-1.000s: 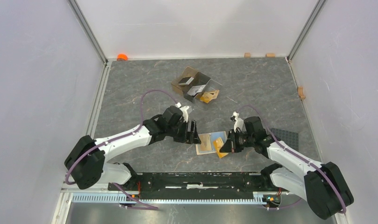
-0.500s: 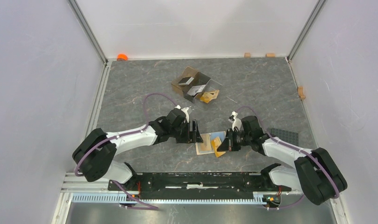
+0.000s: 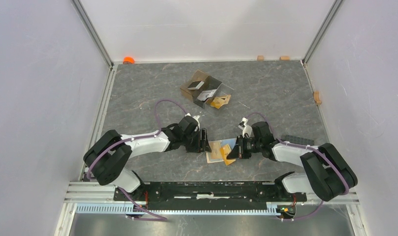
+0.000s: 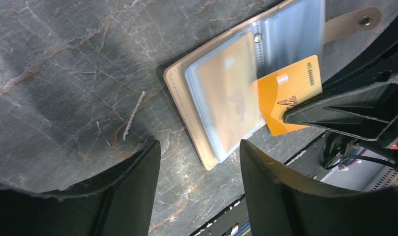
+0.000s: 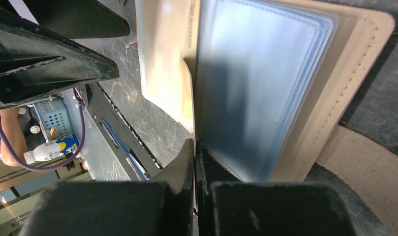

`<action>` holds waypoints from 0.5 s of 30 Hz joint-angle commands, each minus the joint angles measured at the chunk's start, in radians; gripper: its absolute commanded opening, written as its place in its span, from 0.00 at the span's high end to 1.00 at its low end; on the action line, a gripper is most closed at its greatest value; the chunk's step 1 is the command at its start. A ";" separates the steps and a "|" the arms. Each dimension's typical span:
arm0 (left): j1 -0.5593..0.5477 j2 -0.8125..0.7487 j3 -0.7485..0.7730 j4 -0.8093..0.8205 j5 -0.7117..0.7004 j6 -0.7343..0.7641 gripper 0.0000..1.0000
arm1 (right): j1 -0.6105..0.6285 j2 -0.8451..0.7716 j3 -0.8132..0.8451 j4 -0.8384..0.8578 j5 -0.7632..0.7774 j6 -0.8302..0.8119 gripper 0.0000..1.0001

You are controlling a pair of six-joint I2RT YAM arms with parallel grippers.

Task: Put the credit cards into the card holder
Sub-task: Insert the credit card into the card holder.

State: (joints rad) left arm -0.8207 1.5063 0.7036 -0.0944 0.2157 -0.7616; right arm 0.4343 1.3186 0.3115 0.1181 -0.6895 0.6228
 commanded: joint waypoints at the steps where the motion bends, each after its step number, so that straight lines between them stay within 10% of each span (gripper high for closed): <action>1: -0.005 0.038 0.010 0.035 -0.051 0.027 0.36 | -0.006 0.044 0.017 0.079 0.014 0.008 1.00; 15: -0.004 0.095 0.013 0.019 -0.086 0.059 0.55 | -0.010 0.189 0.066 0.193 0.070 0.018 1.00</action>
State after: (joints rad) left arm -0.8204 1.5730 0.7136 -0.0410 0.1871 -0.7547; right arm 0.4290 1.4700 0.3588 0.2668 -0.7040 0.6510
